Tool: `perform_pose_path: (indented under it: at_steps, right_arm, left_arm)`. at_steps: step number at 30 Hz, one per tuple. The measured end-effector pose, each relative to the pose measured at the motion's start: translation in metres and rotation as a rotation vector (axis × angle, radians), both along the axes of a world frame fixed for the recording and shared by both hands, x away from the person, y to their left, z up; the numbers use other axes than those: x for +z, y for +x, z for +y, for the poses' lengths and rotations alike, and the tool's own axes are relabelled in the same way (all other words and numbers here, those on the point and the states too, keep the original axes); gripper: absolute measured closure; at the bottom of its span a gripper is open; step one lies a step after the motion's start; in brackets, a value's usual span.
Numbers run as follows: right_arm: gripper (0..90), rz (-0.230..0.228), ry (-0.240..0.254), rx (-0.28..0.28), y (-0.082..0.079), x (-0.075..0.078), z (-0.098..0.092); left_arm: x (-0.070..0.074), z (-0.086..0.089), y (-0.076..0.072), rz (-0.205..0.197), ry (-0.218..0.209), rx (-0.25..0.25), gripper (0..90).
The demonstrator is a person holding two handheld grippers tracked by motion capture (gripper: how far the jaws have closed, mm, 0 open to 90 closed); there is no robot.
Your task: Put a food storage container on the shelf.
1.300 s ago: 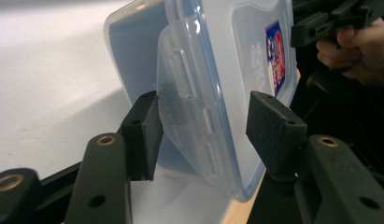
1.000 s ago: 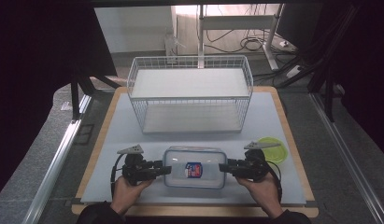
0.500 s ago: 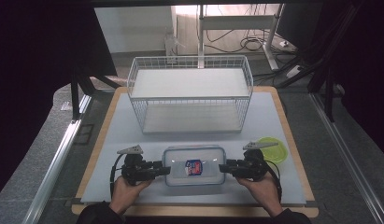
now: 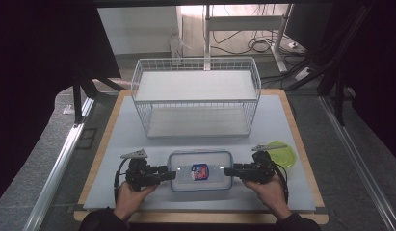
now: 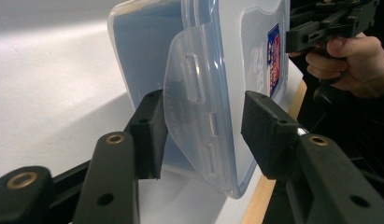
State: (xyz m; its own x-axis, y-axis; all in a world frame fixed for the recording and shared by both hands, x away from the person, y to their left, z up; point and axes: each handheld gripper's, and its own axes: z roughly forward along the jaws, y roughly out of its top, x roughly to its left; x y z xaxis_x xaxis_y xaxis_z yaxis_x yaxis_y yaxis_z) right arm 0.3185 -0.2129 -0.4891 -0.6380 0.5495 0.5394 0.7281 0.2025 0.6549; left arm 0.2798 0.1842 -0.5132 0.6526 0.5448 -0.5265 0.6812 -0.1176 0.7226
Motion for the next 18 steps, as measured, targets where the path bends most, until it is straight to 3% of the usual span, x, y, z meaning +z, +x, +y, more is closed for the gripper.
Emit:
perform_pose_path:
  at_steps: [3, 5, 8, 18]
  right_arm:
    - [53.0, -0.001, -0.017, -0.009, -0.002, 0.003, 0.001]
    - [53.0, -0.029, -0.031, -0.016, -0.005, 0.006, 0.004]
    - [53.0, -0.039, -0.004, -0.023, -0.004, 0.011, 0.003]
    - [52.9, -0.063, 0.030, -0.022, 0.004, 0.029, 0.007]
  left_arm:
    - [0.001, -0.001, 0.001, 0.007, -0.003, 0.018, 51.2]
    - [0.005, 0.000, 0.003, -0.008, -0.003, 0.033, 51.2]
    - [0.013, 0.003, 0.004, -0.025, -0.041, 0.039, 52.1]
    - [0.040, 0.009, 0.013, -0.079, -0.031, 0.049, 52.3]
